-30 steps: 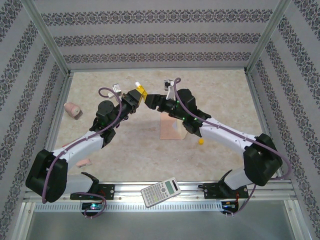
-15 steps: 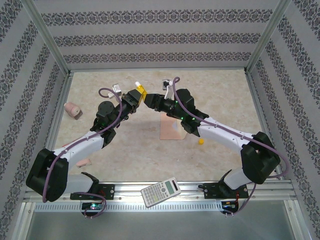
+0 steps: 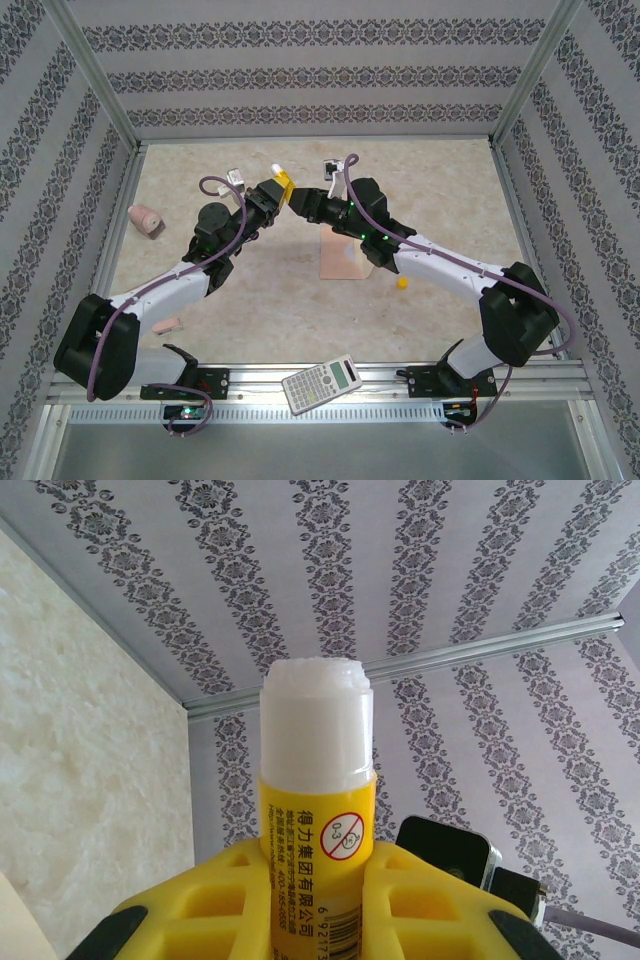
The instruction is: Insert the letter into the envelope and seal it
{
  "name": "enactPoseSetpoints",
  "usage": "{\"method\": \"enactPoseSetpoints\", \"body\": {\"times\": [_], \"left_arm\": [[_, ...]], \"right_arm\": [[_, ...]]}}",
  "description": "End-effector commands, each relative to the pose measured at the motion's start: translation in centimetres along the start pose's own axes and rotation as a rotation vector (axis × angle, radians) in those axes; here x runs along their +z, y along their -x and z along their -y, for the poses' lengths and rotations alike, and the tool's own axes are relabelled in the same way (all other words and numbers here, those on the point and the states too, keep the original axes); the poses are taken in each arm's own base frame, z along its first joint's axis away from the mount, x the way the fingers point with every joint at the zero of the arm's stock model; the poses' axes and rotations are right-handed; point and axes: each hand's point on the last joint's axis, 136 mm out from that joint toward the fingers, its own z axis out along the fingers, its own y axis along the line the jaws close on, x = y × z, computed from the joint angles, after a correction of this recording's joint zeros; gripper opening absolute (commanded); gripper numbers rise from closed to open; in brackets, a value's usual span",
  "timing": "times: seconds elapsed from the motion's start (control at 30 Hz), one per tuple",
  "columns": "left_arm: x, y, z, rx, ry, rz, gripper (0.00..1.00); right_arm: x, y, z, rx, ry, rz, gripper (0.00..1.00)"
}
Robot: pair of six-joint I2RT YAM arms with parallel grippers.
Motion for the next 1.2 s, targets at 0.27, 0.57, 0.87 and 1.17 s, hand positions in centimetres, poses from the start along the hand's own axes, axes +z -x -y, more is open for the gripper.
{"method": "enactPoseSetpoints", "body": {"times": [0.27, 0.57, 0.87, 1.17], "left_arm": [[-0.4, -0.6, 1.7, 0.022, -0.064, -0.008, 0.0], [-0.8, -0.6, 1.5, 0.067, -0.033, -0.009, 0.0], [-1.3, -0.4, 1.5, 0.15, 0.021, -0.006, 0.1], [-1.4, -0.1, 1.6, 0.167, 0.027, 0.001, 0.23]], "right_arm": [[-1.8, 2.3, -1.4, -0.048, 0.0, 0.111, 0.23], [-2.7, 2.6, -1.1, -0.061, -0.031, 0.134, 0.17], [-3.3, 2.7, -0.7, -0.062, -0.044, 0.139, 0.15], [-4.1, 3.1, -0.8, -0.066, -0.05, 0.157, 0.14]]}}
